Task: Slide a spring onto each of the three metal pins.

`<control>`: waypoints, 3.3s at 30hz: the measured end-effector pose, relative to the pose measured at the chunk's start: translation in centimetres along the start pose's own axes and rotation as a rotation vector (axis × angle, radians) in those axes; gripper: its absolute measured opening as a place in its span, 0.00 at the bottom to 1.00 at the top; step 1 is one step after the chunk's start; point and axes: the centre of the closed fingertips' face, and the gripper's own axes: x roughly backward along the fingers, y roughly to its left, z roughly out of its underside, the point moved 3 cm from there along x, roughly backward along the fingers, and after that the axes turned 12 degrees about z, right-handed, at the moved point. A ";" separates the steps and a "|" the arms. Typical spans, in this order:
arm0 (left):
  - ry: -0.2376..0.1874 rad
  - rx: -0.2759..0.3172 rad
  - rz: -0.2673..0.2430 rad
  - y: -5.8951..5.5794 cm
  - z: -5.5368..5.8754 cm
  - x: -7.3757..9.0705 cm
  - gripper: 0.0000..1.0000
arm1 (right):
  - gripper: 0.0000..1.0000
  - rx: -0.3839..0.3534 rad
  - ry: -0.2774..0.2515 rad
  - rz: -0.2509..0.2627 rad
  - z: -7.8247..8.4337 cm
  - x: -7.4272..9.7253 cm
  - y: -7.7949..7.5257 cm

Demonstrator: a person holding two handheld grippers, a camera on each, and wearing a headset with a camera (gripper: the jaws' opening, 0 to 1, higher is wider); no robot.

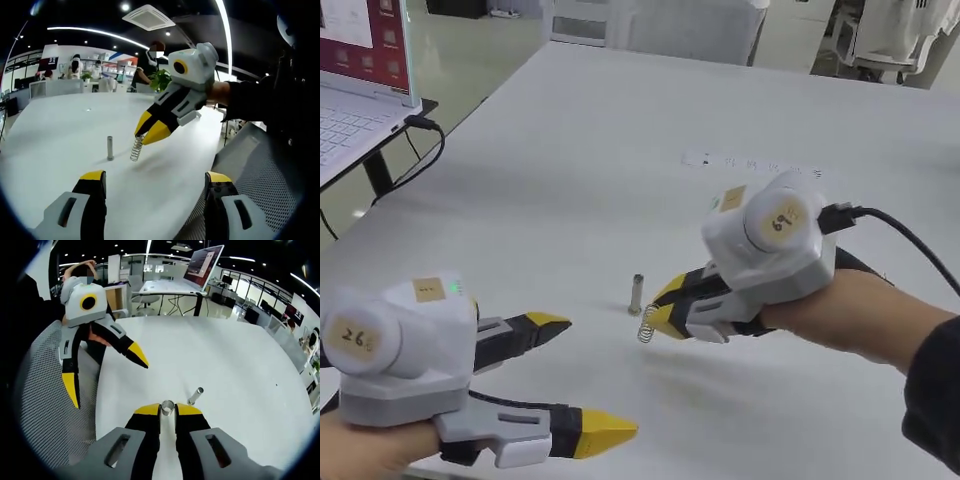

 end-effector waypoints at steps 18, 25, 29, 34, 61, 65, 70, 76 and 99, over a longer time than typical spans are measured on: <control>-0.012 -0.015 0.012 -0.3 -0.3 -0.1 0.77 | 0.08 0.019 -0.031 0.058 -2.8 0.5 -2.7; -0.020 -0.018 -0.003 -0.1 -0.4 0.1 0.77 | 0.08 0.028 -0.045 0.068 -3.8 0.4 -3.7; -0.026 -0.016 -0.013 0.1 -0.5 0.2 0.77 | 0.08 0.026 -0.048 0.071 -4.0 0.1 -4.2; -0.024 -0.015 -0.015 0.2 -0.5 0.2 0.77 | 0.08 0.025 -0.045 0.067 -4.1 -0.3 -4.4; -0.026 -0.005 -0.019 0.3 -0.4 0.2 0.77 | 0.08 0.025 -0.005 0.039 -3.3 -1.9 -4.7; -0.029 -0.005 -0.020 0.3 -0.5 0.2 0.77 | 0.08 0.024 0.000 0.035 -3.2 -2.1 -4.7; -0.029 -0.005 -0.019 0.3 -0.4 0.2 0.77 | 0.08 0.020 0.004 0.031 -3.1 -2.2 -4.6; -0.028 -0.005 -0.019 0.3 -0.5 0.2 0.77 | 0.08 0.019 0.012 0.028 -2.8 -2.6 -4.6; -0.022 -0.004 -0.022 0.4 -0.4 0.2 0.77 | 0.08 0.000 0.043 0.003 -1.5 -4.4 -4.4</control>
